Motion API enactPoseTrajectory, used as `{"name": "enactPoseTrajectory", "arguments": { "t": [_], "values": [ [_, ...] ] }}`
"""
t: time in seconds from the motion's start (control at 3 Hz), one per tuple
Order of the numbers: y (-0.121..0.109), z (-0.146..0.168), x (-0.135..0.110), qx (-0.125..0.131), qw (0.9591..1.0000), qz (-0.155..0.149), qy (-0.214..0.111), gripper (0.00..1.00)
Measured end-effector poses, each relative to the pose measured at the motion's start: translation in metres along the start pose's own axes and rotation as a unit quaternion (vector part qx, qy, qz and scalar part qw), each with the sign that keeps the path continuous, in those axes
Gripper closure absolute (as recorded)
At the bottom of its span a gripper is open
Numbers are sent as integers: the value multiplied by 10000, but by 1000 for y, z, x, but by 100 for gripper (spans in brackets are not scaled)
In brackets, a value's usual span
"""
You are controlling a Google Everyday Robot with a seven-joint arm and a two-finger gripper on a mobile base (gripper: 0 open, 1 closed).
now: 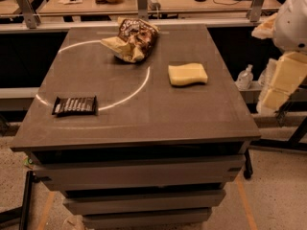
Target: Move sponge near rxbar chocolate
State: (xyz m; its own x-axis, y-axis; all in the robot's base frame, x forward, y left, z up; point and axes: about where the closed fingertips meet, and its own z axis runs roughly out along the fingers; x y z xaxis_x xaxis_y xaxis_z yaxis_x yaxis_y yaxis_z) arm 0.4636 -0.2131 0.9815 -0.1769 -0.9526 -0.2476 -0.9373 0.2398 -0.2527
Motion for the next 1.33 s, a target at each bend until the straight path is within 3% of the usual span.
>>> {"name": "enactPoseTrajectory", "arguments": {
  "t": [0.33,0.67,1.0,1.33],
  "values": [
    [-47,14,-11,2,9997,-195,-150,0],
    [-95,48,-27,-128,9990,-414,-96,0],
    [-124,78,-39,-219,9986,-468,-67,0],
    [-130,82,-43,-168,9987,-469,-106,0]
  ]
}}
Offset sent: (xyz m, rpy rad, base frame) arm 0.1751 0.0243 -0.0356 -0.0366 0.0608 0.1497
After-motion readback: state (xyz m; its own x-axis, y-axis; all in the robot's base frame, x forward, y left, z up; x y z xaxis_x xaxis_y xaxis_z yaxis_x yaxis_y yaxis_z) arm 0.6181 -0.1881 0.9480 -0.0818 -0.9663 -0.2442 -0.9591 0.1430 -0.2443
